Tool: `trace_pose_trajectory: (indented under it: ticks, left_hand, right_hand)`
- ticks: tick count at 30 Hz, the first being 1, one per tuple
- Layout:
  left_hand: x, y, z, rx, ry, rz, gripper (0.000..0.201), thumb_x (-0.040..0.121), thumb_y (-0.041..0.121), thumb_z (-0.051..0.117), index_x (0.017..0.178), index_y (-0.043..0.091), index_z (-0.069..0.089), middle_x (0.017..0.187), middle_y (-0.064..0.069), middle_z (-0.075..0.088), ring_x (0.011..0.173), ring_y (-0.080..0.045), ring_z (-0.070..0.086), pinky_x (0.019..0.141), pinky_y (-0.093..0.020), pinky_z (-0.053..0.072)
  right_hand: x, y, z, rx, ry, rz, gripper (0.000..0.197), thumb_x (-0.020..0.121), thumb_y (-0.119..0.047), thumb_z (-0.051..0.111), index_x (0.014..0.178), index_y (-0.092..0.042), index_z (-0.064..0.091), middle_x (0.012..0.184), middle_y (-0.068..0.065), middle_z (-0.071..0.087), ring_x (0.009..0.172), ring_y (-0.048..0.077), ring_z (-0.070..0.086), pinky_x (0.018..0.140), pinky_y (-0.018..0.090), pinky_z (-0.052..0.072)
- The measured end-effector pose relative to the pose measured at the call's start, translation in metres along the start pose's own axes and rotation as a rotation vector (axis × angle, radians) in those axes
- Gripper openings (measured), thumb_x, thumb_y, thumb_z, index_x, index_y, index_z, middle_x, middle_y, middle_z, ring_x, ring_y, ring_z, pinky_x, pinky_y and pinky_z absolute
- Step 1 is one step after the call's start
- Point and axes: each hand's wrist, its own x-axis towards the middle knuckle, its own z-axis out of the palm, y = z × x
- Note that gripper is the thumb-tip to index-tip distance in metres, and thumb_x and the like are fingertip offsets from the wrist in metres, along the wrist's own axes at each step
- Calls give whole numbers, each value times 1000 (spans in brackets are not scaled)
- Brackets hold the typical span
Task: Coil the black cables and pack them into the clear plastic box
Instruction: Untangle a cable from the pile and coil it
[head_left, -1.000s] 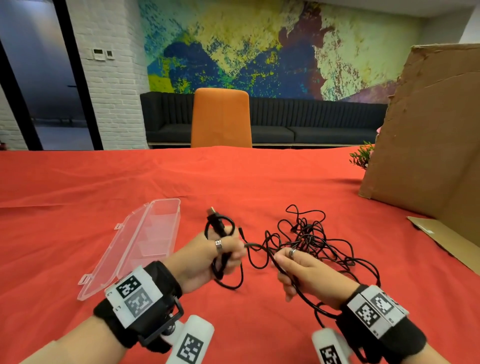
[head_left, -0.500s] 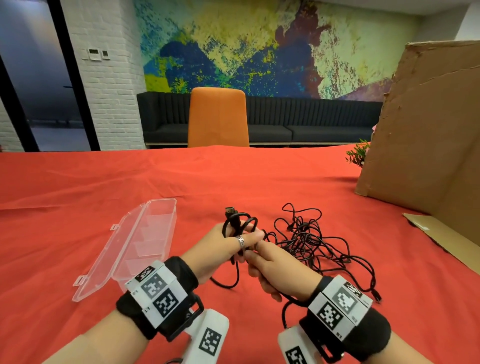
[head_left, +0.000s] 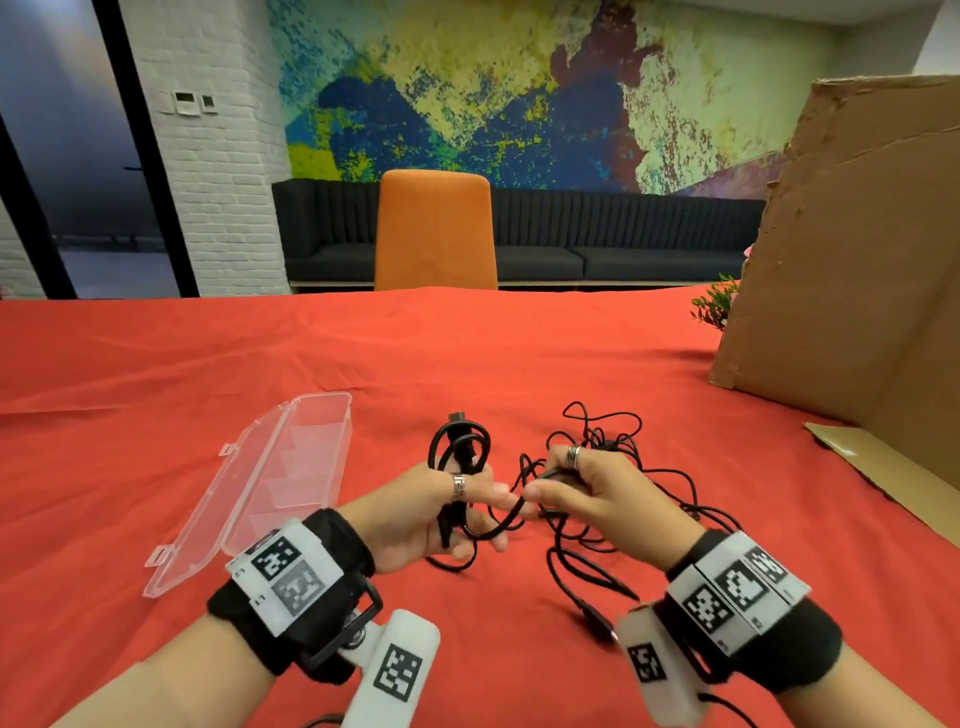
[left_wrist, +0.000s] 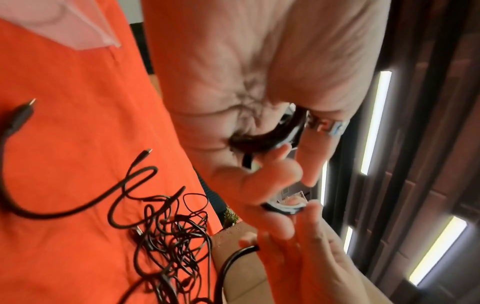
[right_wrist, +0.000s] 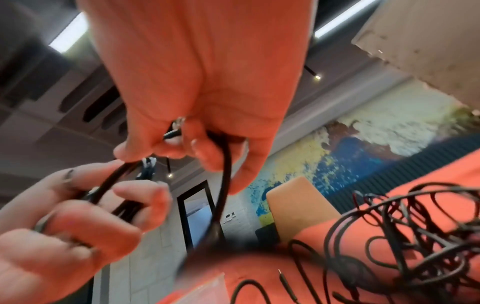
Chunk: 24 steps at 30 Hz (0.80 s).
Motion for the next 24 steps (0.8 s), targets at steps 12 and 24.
trace_pose_trajectory:
  ticks: [12, 24]
  left_hand:
    - [-11, -1, -2, 18, 30, 72, 32, 81, 5, 63, 56, 19, 47, 53, 4, 35, 40, -3, 35, 42, -16, 22]
    - [-2, -9, -9, -247, 371, 189, 23, 85, 6, 59, 65, 13, 67, 106, -12, 70, 95, -30, 68, 87, -45, 53]
  right_hand:
    - [4, 17, 11, 90, -246, 162, 51, 73, -60, 51, 107, -23, 48, 81, -4, 54, 72, 8, 52, 68, 26, 47]
    - [-22, 14, 41, 86, -266, 152, 31, 98, -37, 34, 73, -22, 45, 74, -1, 55, 71, 10, 53, 69, 31, 47]
